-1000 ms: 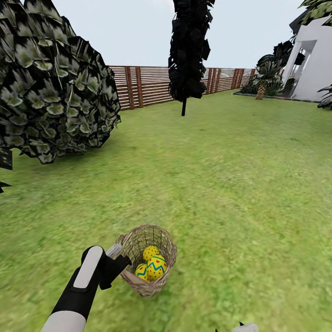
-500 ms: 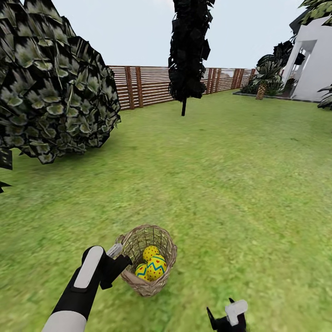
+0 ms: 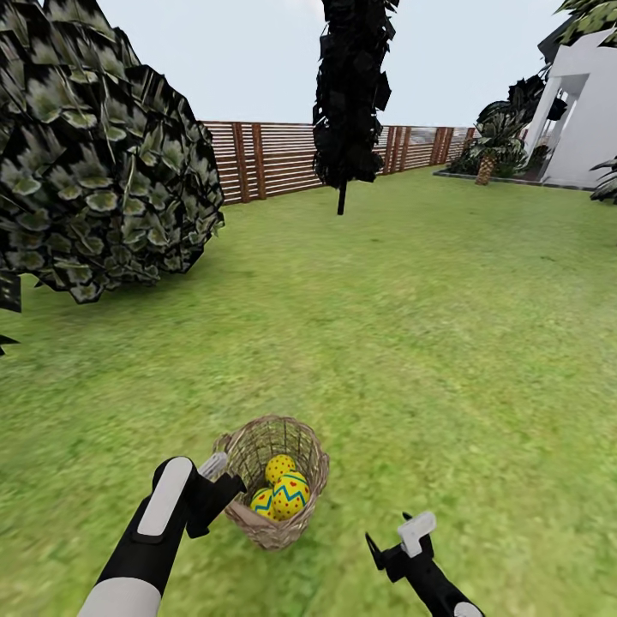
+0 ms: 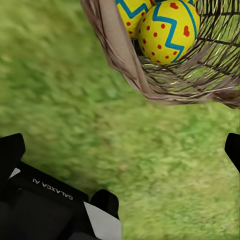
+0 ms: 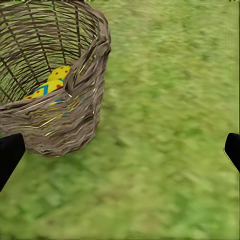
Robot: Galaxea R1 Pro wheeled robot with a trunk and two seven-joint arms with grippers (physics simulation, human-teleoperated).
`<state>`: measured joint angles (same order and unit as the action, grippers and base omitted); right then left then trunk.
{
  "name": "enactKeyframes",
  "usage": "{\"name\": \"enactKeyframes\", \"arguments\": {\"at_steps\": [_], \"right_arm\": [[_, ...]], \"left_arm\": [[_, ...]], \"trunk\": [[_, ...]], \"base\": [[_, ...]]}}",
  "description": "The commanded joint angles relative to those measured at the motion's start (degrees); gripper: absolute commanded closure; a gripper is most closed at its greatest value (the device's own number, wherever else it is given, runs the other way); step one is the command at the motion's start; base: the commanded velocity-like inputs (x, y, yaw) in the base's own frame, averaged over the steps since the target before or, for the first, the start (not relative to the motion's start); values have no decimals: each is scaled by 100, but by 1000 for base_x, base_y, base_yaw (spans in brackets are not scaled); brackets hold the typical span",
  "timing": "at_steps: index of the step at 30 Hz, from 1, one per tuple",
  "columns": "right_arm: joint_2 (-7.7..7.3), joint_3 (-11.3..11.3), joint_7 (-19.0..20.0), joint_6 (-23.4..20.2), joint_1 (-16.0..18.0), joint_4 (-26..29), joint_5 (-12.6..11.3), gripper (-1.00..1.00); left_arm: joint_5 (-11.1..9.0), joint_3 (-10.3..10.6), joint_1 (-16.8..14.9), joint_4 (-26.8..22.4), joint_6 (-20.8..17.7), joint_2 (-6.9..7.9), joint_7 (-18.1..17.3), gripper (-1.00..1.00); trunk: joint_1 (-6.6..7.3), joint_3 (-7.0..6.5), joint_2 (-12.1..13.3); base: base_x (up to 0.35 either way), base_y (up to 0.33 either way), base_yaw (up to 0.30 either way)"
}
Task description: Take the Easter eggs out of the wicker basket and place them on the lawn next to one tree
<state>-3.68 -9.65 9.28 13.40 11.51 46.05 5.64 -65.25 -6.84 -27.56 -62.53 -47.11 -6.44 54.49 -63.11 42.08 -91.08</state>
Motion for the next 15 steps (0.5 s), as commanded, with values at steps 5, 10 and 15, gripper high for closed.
{"name": "enactKeyframes", "arguments": {"at_steps": [5, 10, 15], "right_arm": [[4, 11, -22, -47, 0, 134, -8, -100], [30, 21, -45, -51, 0, 119, -43, -100], [42, 24, -49, -28, 0, 109, -44, -100]], "left_arm": [[-2, 1, 1, 3, 0, 0, 0, -100], [3, 7, -3, -6, -3, -5, -3, -100], [3, 15, -4, -61, -8, -6, -70, -100]], "trunk": [[-111, 90, -202], [-220, 180, -403], [-330, 270, -603]], "base": [[0, 0, 0], [0, 0, 0], [0, 0, 0]]}}
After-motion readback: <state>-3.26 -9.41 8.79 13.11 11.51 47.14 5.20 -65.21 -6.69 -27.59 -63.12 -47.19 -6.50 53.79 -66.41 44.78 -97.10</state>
